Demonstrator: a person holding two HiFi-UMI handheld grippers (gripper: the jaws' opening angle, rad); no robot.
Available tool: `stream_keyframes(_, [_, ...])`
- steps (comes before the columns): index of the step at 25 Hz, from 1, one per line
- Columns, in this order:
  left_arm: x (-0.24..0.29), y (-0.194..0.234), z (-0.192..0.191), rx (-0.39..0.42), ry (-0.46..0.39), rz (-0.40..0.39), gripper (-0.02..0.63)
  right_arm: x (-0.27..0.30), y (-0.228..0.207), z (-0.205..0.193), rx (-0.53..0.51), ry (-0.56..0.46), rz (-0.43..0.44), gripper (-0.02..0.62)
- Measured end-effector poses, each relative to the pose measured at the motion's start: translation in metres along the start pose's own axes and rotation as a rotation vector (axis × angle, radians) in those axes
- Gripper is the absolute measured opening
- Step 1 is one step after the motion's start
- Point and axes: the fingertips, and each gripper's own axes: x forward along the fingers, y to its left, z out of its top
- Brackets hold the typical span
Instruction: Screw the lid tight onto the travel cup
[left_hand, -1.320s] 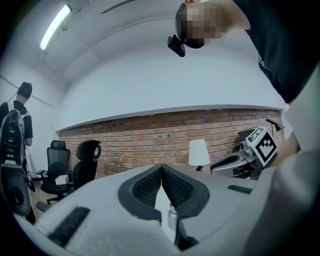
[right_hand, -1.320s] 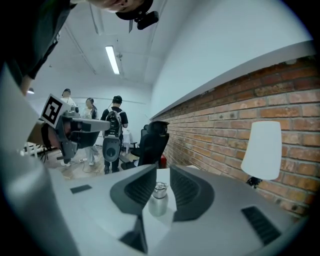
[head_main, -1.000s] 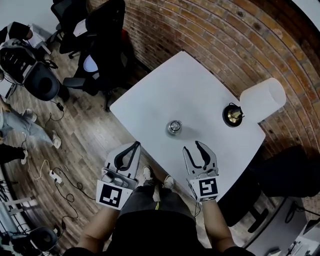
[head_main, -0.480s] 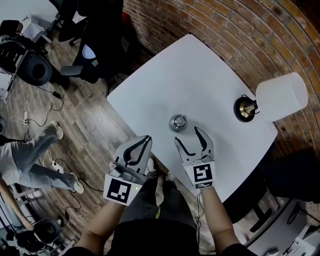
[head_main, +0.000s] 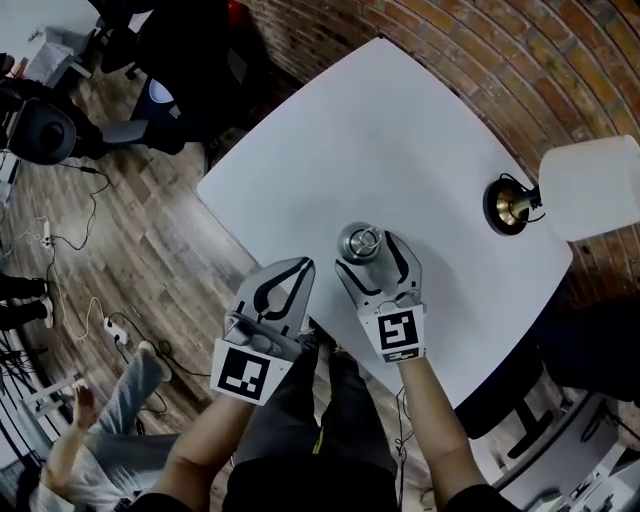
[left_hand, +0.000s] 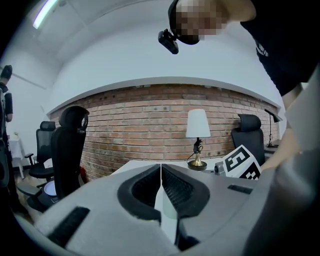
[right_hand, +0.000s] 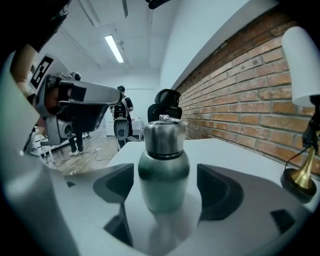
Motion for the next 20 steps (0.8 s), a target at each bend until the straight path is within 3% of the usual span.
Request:
stream_keyframes(12, [0.036, -0.008, -0.021, -0.016, -0.022, -0.064, 0.026, 0.023, -0.003, -0.010, 0.016, -0.030, 0.010, 0.359])
stream_keyframes(17, [0.043, -0.016, -0.019, -0.003, -0.006, -0.136, 0.030, 0.024, 0.000, -0.008, 0.027, -0.030, 0.009, 0.357])
stream_keyframes(18, [0.046, -0.019, -0.019, 0.008, -0.003, -0.153, 0.057, 0.024, 0.000, -0.008, 0.032, -0.030, 0.008, 0.357])
stream_keyframes(20, [0.055, -0.026, -0.020, 0.023, 0.002, -0.185, 0.179, 0.023, 0.000, -0.010, 0.043, -0.026, 0.004, 0.357])
